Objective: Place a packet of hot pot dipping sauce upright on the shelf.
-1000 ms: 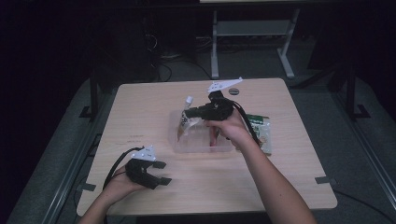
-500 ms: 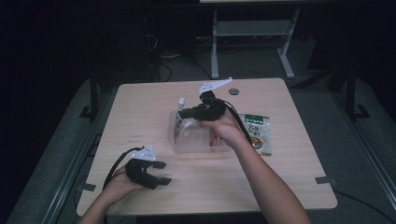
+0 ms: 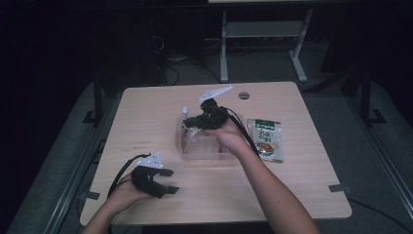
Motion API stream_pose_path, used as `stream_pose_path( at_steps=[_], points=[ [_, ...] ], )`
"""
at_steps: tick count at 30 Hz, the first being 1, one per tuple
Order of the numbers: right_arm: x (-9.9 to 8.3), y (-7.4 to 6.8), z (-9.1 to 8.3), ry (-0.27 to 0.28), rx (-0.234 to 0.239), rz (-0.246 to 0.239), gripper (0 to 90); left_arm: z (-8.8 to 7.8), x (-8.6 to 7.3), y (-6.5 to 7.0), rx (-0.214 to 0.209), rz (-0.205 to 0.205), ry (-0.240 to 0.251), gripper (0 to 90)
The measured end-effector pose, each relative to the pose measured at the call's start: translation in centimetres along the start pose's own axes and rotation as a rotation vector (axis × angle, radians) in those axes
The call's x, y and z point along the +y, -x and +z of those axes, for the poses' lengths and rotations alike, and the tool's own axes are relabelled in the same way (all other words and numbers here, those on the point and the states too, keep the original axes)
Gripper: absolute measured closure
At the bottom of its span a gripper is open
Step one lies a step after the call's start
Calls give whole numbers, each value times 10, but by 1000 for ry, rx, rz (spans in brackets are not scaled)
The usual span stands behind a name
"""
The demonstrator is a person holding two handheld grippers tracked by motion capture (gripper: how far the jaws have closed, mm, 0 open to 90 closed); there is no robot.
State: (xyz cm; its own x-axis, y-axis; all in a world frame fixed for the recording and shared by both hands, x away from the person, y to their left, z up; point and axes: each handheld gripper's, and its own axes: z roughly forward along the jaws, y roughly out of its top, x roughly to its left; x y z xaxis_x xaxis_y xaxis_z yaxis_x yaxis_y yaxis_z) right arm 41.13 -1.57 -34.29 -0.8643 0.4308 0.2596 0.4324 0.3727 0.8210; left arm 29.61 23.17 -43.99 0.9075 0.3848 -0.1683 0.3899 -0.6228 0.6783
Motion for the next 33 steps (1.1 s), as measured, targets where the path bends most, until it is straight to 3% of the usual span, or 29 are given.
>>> stream_pose_path(
  at_steps=[10,13,20,24,33],
  points=[
    [-4,-4,11,-37,-38,-28,867,0,0,0,-3,-3,-3,305],
    [-3,-4,7,-5,-27,-22,818,0,0,0,-1,1,-4,305],
    [-3,-8,-10,13,-33,-31,597,1,0,0,-1,1,-6,305],
    [-8,-12,-24,19,-28,-39,522,1,0,1,-2,-8,-3,305],
    [-31,-24,-53,33,2,-72,494,2,0,0,4,-7,-6,305]
  ],
)
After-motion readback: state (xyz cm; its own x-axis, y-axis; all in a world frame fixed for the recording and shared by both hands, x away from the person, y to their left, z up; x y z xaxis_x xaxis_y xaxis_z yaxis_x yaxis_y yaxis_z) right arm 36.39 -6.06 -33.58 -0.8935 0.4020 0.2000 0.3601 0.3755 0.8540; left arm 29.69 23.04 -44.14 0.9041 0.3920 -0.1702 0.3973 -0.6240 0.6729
